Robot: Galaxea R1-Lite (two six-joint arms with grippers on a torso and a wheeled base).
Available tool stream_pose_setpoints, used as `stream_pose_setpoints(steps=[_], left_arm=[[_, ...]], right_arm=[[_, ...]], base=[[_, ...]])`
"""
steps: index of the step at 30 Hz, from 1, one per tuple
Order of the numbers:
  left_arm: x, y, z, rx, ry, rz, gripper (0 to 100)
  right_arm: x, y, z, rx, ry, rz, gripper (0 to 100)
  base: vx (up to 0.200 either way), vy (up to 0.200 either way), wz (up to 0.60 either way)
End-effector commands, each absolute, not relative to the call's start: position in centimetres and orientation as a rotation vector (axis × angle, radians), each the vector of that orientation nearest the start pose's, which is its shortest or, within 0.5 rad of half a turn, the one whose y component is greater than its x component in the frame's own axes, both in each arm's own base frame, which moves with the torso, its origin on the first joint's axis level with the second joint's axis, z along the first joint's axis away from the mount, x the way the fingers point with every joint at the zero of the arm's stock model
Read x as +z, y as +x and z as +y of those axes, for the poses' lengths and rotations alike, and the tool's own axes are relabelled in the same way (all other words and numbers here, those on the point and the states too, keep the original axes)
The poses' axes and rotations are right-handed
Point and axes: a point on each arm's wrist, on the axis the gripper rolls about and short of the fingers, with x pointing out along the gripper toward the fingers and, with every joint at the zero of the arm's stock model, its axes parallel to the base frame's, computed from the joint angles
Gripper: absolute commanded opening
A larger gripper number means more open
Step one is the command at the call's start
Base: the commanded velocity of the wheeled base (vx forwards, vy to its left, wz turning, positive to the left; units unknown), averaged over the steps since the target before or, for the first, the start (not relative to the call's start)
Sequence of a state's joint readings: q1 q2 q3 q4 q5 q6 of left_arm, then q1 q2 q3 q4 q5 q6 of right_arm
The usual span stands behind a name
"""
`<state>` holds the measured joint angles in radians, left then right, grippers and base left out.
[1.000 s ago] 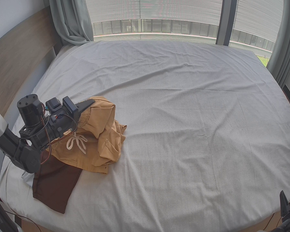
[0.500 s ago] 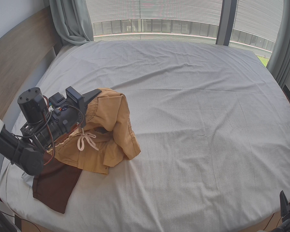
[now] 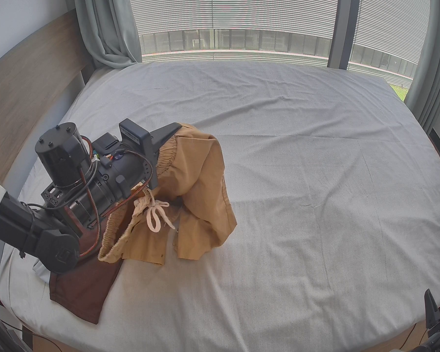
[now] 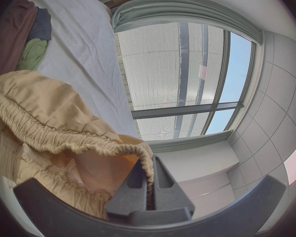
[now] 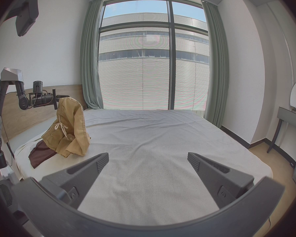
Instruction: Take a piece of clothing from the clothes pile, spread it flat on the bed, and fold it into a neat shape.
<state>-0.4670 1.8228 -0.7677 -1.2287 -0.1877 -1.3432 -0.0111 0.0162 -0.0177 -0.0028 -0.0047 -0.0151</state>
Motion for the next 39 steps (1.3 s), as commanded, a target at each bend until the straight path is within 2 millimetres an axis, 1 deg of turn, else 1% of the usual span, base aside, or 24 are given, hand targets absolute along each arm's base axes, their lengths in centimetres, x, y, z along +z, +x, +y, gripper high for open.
stream_pose_setpoints(steps=[1, 5, 6, 7, 8, 9, 11, 12, 15, 17, 18, 19, 22, 30, 34, 35, 37, 38, 39], left_arm=[[20.1, 28.2, -17.0, -0.709, -1.315, 0.322, 0], [21.0, 27.3, -19.0, -0.777, -1.317, 0.333, 0], [21.0, 27.3, -19.0, -0.777, -1.317, 0.333, 0], [21.5, 27.0, -19.7, -0.807, -1.318, 0.335, 0], [21.5, 26.9, -19.7, -0.809, -1.319, 0.335, 0], [21.9, 26.6, -20.6, -0.826, -1.315, 0.359, 0], [22.2, 26.3, -21.5, -0.835, -1.309, 0.393, 0], [22.2, 26.3, -21.6, -0.836, -1.308, 0.398, 0], [22.8, 25.7, -23.0, -0.866, -1.315, 0.401, 0], [22.7, 25.6, -23.1, -0.866, -1.315, 0.404, 0], [23.0, 25.4, -23.9, -0.889, -1.315, 0.407, 0], [23.0, 25.4, -23.9, -0.889, -1.315, 0.407, 0], [22.8, 25.5, -25.3, -0.912, -1.316, 0.421, 0], [22.5, 25.6, -28.1, -0.947, -1.306, 0.467, 0], [22.1, 25.2, -29.4, -0.969, -1.301, 0.490, 0], [22.2, 25.0, -30.1, -0.984, -1.300, 0.498, 0], [22.2, 24.9, -30.5, -0.991, -1.299, 0.505, 0], [22.2, 24.7, -31.3, -0.999, -1.296, 0.522, 0], [22.3, 24.6, -31.6, -1.004, -1.294, 0.528, 0]], right_arm=[[7.6, -2.3, 0.0, -0.015, -0.015, -0.003, 100], [7.6, -2.3, 0.0, -0.015, -0.014, -0.003, 100], [7.6, -2.3, 0.0, -0.015, -0.014, -0.003, 100], [7.6, -2.3, 0.0, -0.015, -0.014, -0.003, 100], [7.6, -2.3, 0.0, -0.015, -0.014, -0.003, 100], [7.6, -2.3, 0.0, -0.015, -0.014, -0.003, 100], [7.6, -2.3, 0.0, -0.015, -0.014, -0.003, 100], [7.6, -2.3, 0.0, -0.015, -0.014, -0.003, 100], [7.6, -2.3, 0.0, -0.015, -0.014, -0.003, 100], [7.6, -2.3, 0.0, -0.015, -0.014, -0.003, 100], [7.6, -2.3, 0.0, -0.015, -0.014, -0.003, 100], [7.6, -2.3, 0.0, -0.015, -0.014, -0.003, 100], [7.6, -2.3, 0.0, -0.017, -0.014, -0.003, 100], [7.6, -2.3, 0.0, -0.017, -0.014, -0.003, 100], [7.6, -2.3, 0.0, -0.017, -0.014, -0.003, 100], [7.6, -2.3, 0.0, -0.017, -0.014, -0.003, 100], [7.6, -2.3, 0.0, -0.017, -0.012, -0.003, 100], [7.6, -2.3, 0.0, -0.017, -0.012, -0.003, 100], [7.6, -2.3, 0.0, -0.017, -0.012, -0.003, 100]], base=[[0.000, 0.000, 0.00], [0.000, 0.000, 0.00], [0.000, 0.000, 0.00], [0.000, 0.000, 0.00], [0.000, 0.000, 0.00], [0.000, 0.000, 0.00], [0.000, 0.000, 0.00], [0.000, 0.000, 0.00], [0.000, 0.000, 0.00], [0.000, 0.000, 0.00], [0.000, 0.000, 0.00], [0.000, 0.000, 0.00], [0.000, 0.000, 0.00], [0.000, 0.000, 0.00], [0.000, 0.000, 0.00], [0.000, 0.000, 0.00], [0.000, 0.000, 0.00], [0.000, 0.000, 0.00], [0.000, 0.000, 0.00]])
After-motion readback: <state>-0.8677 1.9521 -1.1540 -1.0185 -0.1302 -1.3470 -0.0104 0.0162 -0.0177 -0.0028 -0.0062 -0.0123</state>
